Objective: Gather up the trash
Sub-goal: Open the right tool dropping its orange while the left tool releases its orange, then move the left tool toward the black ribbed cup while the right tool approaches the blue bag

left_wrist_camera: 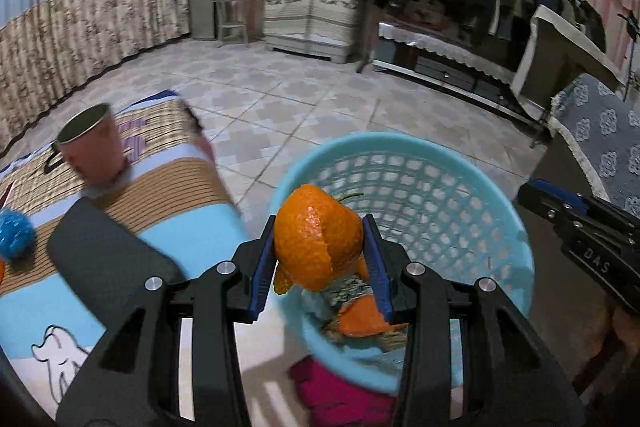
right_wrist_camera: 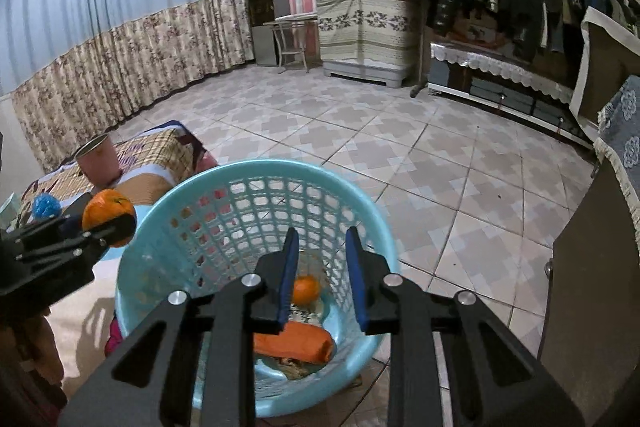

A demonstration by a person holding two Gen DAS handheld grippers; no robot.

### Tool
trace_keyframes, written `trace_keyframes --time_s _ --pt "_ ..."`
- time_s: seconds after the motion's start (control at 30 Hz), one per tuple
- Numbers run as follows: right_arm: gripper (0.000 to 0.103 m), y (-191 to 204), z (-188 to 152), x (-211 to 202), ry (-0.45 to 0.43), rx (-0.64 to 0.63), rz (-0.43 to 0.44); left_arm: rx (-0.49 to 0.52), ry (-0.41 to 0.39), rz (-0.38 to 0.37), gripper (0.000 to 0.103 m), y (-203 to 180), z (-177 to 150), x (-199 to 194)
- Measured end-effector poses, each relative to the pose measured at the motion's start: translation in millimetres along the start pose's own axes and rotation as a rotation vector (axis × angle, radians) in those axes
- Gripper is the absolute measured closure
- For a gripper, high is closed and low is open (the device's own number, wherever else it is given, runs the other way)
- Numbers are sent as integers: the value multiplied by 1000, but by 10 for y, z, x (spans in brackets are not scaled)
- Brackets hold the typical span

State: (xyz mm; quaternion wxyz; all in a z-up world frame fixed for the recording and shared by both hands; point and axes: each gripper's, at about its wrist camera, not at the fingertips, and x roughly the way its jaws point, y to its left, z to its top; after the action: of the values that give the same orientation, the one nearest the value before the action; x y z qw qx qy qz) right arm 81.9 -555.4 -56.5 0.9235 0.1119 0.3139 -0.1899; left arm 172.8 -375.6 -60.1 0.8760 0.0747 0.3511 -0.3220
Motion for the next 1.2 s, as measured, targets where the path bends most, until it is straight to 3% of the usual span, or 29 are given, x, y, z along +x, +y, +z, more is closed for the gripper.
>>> trace_keyframes --time_s 0.27,0.33,0.4,0.47,0.57,0.77,0.87,0.93,1.07,1.2 --pt "78 -169 -140 20 23 46 -18 40 11 -42 59 -277 -36 135" --pt "74 -183 -153 24 27 51 -23 48 14 -39 53 -281 -55 125" --pt "60 -172 -148 24 23 56 -23 46 1 -26 40 -261 -40 81" --pt "56 -134 -144 22 19 51 -21 29 -15 -11 32 -195 -29 24" --pt "44 -26 -143 29 16 33 -11 -4 -24 35 21 -36 -21 -45" --pt "23 267 -152 60 11 7 15 -47 -48 154 11 419 -7 -302" --pt "20 461 -162 69 10 -12 31 -100 -65 195 9 751 2 -488" --pt "12 611 -162 71 8 -26 35 -137 -79 224 6 947 4 -603" --pt "11 893 -179 56 5 -48 46 -224 -102 284 6 1398 -3 -864" --pt "8 1216 -149 38 2 -58 75 -232 -116 362 5 1677 -18 -1067"
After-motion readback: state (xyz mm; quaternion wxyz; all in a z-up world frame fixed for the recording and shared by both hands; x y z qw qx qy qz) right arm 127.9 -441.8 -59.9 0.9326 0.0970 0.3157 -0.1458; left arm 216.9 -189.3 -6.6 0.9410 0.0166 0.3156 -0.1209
